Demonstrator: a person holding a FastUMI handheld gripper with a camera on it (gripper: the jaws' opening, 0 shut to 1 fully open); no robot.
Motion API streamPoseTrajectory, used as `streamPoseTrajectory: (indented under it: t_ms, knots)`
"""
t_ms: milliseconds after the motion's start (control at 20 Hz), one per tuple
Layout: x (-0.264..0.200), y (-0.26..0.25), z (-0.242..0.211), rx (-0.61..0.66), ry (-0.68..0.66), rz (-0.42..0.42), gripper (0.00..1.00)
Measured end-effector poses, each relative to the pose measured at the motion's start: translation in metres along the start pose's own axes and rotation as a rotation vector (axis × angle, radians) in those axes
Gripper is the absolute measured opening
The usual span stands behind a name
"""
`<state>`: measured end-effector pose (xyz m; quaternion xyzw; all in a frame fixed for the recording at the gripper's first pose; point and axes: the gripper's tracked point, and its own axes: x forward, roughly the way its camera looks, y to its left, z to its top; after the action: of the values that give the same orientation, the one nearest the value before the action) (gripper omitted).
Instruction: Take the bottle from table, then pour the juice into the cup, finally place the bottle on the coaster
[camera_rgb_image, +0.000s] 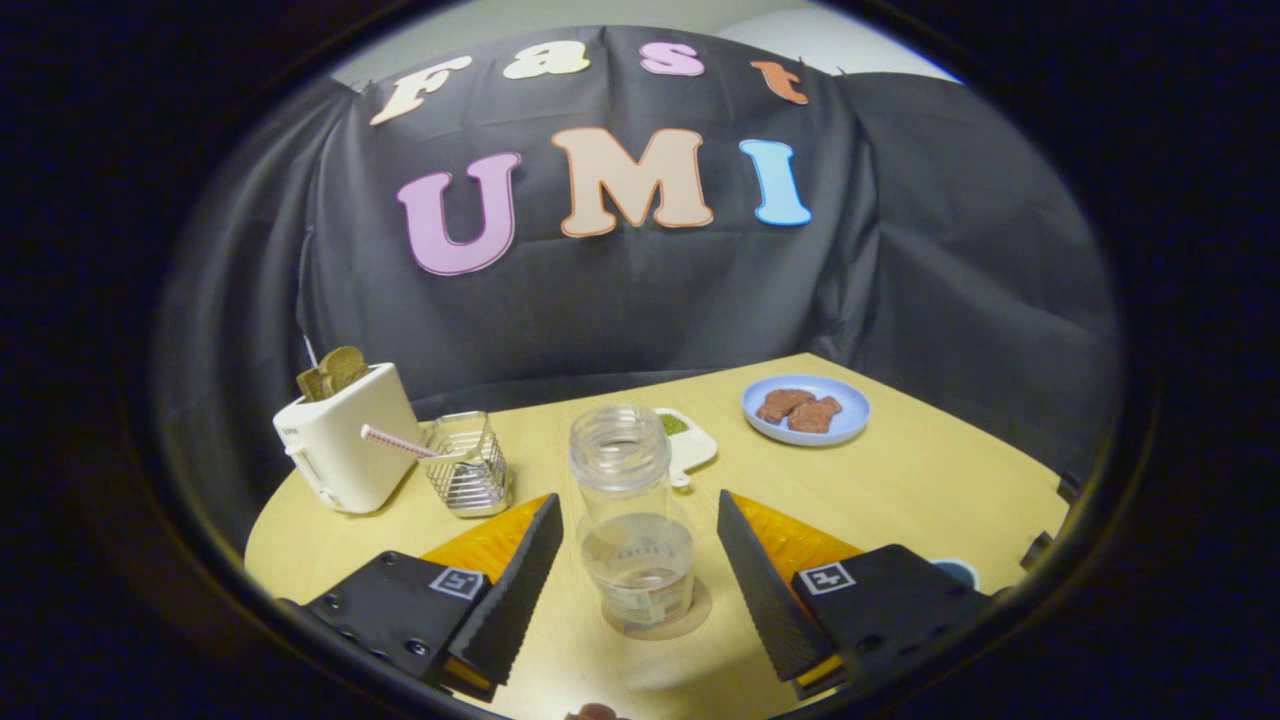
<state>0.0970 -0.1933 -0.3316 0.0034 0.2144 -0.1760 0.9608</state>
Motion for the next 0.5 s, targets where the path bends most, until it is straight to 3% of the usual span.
streamPoseTrajectory:
  t_ms: [500]
  knots:
    - [-0.055,0.023,0.055,-0.072,-0.093,0.139,0.97]
